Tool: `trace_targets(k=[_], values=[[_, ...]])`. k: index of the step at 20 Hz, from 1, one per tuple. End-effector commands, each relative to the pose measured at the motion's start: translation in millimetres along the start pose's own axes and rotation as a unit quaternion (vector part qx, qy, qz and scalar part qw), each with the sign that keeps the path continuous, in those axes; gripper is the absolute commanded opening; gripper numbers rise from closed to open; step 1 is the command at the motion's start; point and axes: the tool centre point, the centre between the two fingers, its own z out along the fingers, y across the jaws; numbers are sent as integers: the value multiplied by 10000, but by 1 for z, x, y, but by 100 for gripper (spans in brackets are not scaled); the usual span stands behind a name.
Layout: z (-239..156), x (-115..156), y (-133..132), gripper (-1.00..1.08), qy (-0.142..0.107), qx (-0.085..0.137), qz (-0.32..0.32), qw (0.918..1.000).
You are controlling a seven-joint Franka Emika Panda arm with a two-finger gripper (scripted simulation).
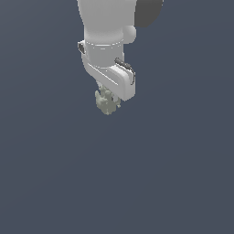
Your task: Pick up the object and move it to a goal position.
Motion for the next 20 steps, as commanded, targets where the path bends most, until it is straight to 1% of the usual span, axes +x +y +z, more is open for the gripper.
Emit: trace_targets(k=[1,10,20], values=[[-26,3,-1,-100,-2,-3,0,10000],[-99,15,-5,-100,-4,-4,-5,10000],[-155,25,-9,-100,-6,-3,-11,10000]])
